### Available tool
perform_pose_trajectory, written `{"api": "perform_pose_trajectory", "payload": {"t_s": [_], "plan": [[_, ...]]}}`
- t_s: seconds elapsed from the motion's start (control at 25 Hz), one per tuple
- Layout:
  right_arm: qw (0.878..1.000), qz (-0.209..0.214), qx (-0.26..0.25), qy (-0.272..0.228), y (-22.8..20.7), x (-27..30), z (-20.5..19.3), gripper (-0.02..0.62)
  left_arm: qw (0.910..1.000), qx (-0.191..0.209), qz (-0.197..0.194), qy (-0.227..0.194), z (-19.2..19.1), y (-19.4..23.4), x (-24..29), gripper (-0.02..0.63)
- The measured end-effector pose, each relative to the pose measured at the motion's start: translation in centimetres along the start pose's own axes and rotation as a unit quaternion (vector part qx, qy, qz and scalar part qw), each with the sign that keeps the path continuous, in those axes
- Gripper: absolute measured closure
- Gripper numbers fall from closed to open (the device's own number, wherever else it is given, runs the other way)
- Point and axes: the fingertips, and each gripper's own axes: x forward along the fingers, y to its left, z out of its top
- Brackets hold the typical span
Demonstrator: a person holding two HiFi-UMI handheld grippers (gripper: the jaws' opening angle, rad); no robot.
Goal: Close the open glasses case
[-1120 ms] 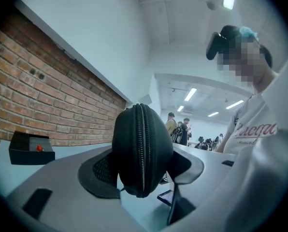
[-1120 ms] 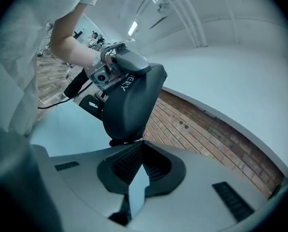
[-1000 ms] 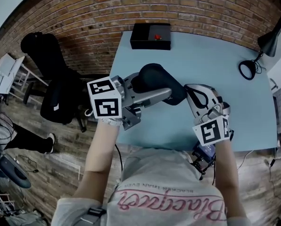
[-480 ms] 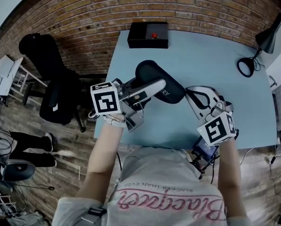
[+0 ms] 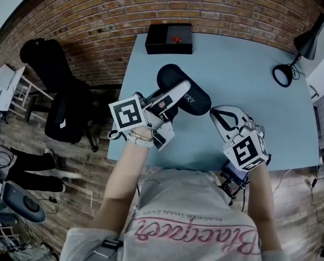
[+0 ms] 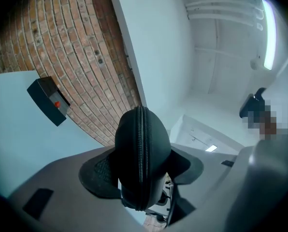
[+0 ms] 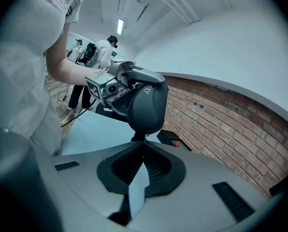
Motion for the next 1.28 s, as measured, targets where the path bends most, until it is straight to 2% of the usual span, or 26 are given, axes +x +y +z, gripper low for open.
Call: {"api": "perform_pose_trajectory", "payload": {"t_s": [0.12, 0.2, 0.4, 0.56, 0.72, 0.8, 0.96, 1.08, 1.12, 1.16, 1.2, 1.28], "plan": [[1.000, 0.000, 0.030, 0.000, 0.6, 0.3, -0.1, 0.577, 0.9997, -0.008, 0.011, -0.022, 0.1, 0.3, 0.1, 0.342], [0.998, -0.014, 0.064, -0.002, 0.3, 0.4, -0.1, 0.577, 0.9995, 0.004, 0.015, -0.026, 0.1, 0.3, 0.2, 0.342], [0.984, -0.060, 0.164, -0.033, -2.2, -0.3, -0.6, 0.577, 0.9965, 0.076, 0.019, 0.029, -0.8, -0.2, 0.1, 0.337], [0.974, -0.082, 0.201, -0.060, -4.4, -1.5, -0.9, 0.577, 0.9920, 0.099, -0.007, 0.078, -2.7, -1.1, 0.0, 0.334], [0.976, -0.090, 0.182, -0.074, -5.9, -2.6, -0.6, 0.577, 0.9838, 0.125, -0.050, 0.119, -4.1, -2.4, 0.0, 0.245], [0.981, -0.085, 0.158, -0.077, -6.2, -3.0, -0.3, 0.577, 0.9788, 0.142, -0.058, 0.136, -4.5, -2.8, 0.0, 0.233], [0.988, -0.070, 0.114, -0.079, -6.5, -3.6, 0.4, 0.577, 0.9699, 0.172, -0.053, 0.165, -5.5, -2.5, -0.5, 0.233], [0.991, -0.034, 0.097, -0.080, -5.8, -3.6, 1.3, 0.577, 0.9560, 0.222, -0.053, 0.184, -6.4, -2.6, -0.7, 0.233], [0.993, -0.030, 0.090, -0.076, -5.6, -3.5, 1.6, 0.577, 0.9507, 0.244, -0.052, 0.185, -6.6, -2.8, -0.7, 0.250], [0.993, -0.034, 0.082, -0.072, -5.6, -3.3, 1.8, 0.577, 0.9484, 0.257, -0.049, 0.180, -6.6, -2.9, -0.7, 0.324], [0.994, -0.042, 0.077, -0.070, -5.7, -3.2, 2.0, 0.577, 0.9509, 0.255, -0.045, 0.170, -6.4, -2.9, -0.6, 0.334], [0.993, -0.057, 0.079, -0.073, -6.0, -3.1, 2.1, 0.577, 0.9660, 0.212, -0.042, 0.142, -5.8, -2.9, -0.6, 0.344]]}}
